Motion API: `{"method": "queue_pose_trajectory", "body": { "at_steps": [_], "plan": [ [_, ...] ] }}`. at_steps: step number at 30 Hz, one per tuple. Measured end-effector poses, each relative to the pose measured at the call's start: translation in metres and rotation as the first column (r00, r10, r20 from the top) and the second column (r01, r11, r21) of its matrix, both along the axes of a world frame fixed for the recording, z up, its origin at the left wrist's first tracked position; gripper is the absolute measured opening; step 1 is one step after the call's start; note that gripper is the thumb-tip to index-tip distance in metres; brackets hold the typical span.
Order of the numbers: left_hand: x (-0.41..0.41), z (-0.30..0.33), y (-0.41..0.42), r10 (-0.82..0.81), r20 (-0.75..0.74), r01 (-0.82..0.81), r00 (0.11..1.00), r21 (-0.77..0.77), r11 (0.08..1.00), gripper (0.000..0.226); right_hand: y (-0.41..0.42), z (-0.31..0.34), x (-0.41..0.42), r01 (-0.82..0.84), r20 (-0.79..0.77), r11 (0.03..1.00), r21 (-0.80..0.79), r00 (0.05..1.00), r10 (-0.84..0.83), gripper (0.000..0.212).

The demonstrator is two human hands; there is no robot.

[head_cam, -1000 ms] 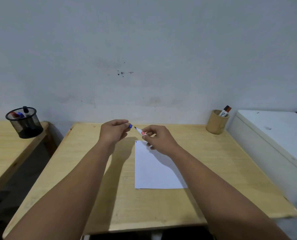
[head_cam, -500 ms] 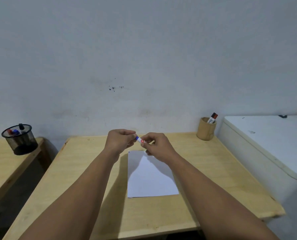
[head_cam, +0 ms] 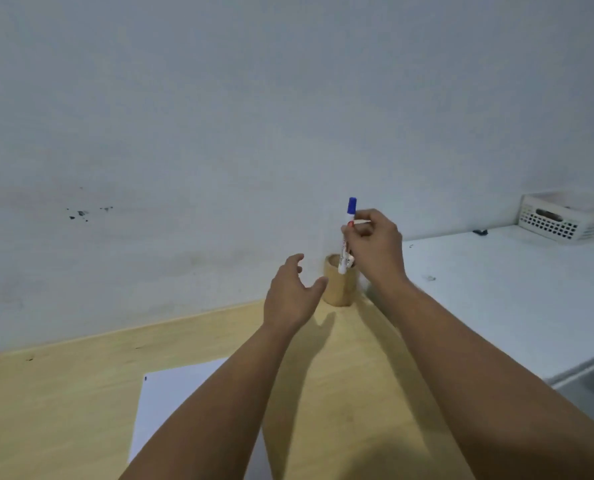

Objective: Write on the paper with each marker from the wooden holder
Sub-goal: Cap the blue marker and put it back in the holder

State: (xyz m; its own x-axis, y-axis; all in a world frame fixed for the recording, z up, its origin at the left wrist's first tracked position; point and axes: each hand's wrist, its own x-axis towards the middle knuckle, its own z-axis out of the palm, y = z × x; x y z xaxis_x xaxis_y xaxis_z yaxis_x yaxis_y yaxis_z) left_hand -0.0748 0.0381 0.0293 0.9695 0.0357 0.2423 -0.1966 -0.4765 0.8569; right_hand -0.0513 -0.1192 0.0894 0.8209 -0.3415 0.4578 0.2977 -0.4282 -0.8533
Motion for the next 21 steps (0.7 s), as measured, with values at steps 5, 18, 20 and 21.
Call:
{"method": "queue_pose_trajectory", "body": {
  "at_steps": [5,18,20,21],
  "plan": [
    [0.039,-0.036,-0.041,-0.036,-0.068,0.039,0.997,0.046,0.998,0.091,-0.031,0.005,0.038,0.039,-0.013,0.999,-0.038,0.999,-0.04,0.017],
    [0.076,-0.065,-0.075,-0.006,-0.01,0.006,1.0,-0.046,0.999,0.082,-0.043,-0.063,0.082,0.063,-0.148,0.995,-0.072,0.986,-0.073,0.018],
    [0.078,-0.065,-0.077,0.005,-0.009,-0.005,1.0,-0.033,0.999,0.08,-0.042,-0.065,0.085,0.058,-0.15,0.995,-0.082,0.986,-0.07,0.017],
    [0.079,-0.066,-0.077,0.011,-0.004,-0.011,1.0,-0.026,1.0,0.078,-0.041,-0.065,0.087,0.046,-0.163,0.996,-0.081,0.985,-0.059,0.018]
  ]
}}
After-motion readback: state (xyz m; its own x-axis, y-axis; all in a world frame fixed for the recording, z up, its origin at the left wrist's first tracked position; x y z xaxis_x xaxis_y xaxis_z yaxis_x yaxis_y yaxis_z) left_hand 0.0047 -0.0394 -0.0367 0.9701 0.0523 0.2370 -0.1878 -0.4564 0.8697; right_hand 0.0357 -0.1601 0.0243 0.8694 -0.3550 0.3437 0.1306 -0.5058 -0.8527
